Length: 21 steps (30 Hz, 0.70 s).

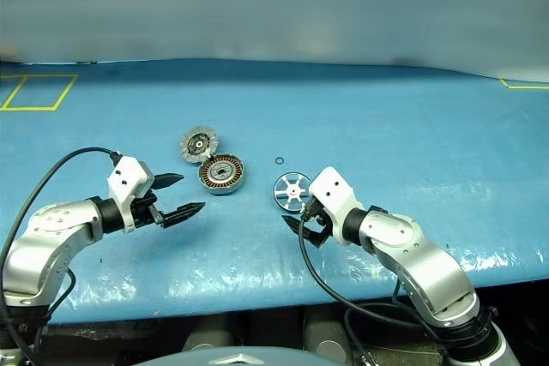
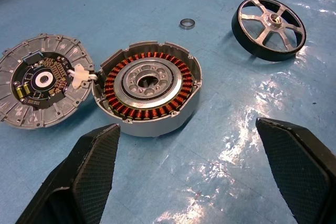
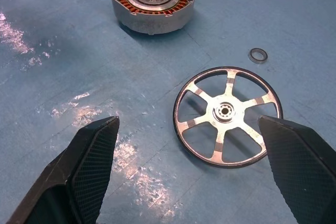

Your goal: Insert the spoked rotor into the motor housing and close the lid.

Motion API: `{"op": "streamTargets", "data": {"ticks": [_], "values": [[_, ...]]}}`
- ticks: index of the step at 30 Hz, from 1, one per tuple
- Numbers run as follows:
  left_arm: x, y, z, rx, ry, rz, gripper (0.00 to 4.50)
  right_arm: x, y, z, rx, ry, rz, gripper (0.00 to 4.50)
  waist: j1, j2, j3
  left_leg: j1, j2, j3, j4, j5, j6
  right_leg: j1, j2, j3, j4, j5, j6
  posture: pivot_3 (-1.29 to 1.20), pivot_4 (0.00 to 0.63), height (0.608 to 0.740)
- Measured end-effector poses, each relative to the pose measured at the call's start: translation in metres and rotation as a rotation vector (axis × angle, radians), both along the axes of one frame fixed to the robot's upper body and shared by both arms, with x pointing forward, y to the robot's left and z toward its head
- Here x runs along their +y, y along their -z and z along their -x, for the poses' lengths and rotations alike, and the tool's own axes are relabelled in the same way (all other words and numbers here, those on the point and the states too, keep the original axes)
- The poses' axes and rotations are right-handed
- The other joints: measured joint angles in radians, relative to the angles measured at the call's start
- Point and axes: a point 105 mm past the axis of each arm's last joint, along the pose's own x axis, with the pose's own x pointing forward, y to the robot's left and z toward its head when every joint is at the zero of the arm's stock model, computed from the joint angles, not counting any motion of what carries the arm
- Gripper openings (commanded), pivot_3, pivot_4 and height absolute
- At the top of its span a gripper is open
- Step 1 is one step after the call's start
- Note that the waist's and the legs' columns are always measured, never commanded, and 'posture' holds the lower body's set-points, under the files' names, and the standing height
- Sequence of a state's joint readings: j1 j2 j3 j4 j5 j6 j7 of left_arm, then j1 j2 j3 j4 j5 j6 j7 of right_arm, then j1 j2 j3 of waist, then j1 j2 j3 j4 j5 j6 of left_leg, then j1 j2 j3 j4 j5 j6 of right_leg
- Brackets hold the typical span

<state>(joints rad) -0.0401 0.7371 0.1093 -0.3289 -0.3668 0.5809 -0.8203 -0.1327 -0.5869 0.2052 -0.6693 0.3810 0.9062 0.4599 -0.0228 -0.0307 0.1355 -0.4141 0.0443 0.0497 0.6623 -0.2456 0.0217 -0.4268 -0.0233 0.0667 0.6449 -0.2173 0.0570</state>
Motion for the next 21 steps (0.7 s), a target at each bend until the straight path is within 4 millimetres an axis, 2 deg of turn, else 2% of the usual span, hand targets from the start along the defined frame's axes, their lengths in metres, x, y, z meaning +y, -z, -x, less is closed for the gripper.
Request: {"op": "streamTargets", "data": {"ticks": [21], "values": [[-0.0016,0.0005,-0.0015,0.011,0.03,-0.011,4.5,0.0,0.0025,0.0007,0.005,0.011,-0.004,4.47,0.0,0.0,0.0,0.0,0.0,0.0,0.0,0.0,0.0,0.0,0.0,0.0,0.0,0.0,0.0,0.0,0.15,0.74]]}}
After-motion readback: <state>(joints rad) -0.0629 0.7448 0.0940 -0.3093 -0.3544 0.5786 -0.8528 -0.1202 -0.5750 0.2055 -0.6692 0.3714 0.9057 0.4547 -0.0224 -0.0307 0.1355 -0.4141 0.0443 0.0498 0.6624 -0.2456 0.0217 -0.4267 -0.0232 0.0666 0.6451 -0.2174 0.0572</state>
